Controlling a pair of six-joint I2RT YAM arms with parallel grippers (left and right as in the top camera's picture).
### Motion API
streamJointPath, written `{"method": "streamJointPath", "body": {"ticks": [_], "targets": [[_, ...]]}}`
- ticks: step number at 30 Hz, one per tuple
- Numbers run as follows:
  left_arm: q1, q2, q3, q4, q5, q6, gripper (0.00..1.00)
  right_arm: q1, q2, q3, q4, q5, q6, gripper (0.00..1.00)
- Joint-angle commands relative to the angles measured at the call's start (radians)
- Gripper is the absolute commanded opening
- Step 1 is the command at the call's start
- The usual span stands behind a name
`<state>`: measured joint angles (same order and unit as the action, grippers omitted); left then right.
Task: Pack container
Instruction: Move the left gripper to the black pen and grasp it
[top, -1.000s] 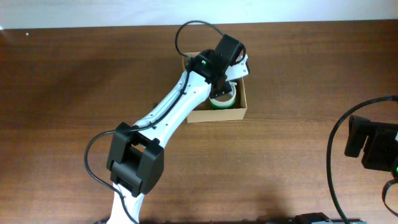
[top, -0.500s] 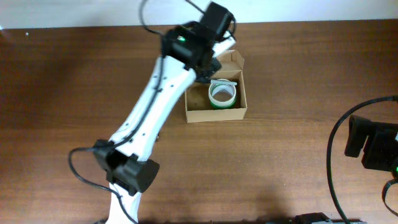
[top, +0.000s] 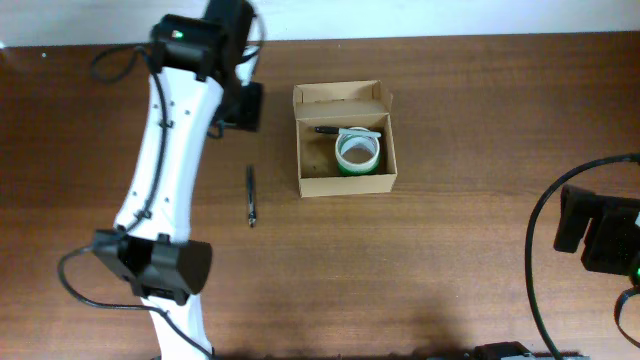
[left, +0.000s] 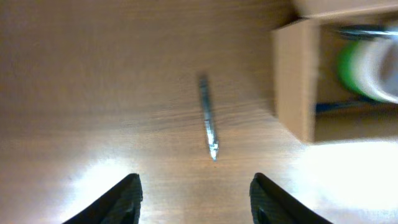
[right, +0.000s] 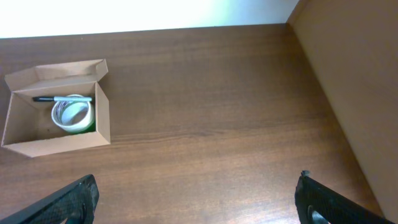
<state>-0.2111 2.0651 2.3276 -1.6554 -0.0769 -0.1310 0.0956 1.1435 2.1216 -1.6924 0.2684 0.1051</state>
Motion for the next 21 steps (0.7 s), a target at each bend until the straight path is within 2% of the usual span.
{"method": "streamJointPath", "body": {"ticks": [1,4,11,21], "targets": [[0.08,-0.003,-0.171,0.051,0.101,-0.085,0.53,0.01,-0.003,0.002,-0.004,-0.006,0.004,0.99],[0.103,-0.003,-0.318,0.15,0.179,-0.085,0.52,0.01,-0.003,0.002,-0.002,-0.007,0.004,0.99],[0.071,-0.003,-0.575,0.345,0.254,-0.09,0.52,0.01,-0.003,0.002,-0.004,-0.011,0.004,0.99],[0.052,-0.003,-0.724,0.504,0.22,-0.236,0.49,0.01,-0.003,0.002,-0.006,-0.013,0.004,0.99]]}}
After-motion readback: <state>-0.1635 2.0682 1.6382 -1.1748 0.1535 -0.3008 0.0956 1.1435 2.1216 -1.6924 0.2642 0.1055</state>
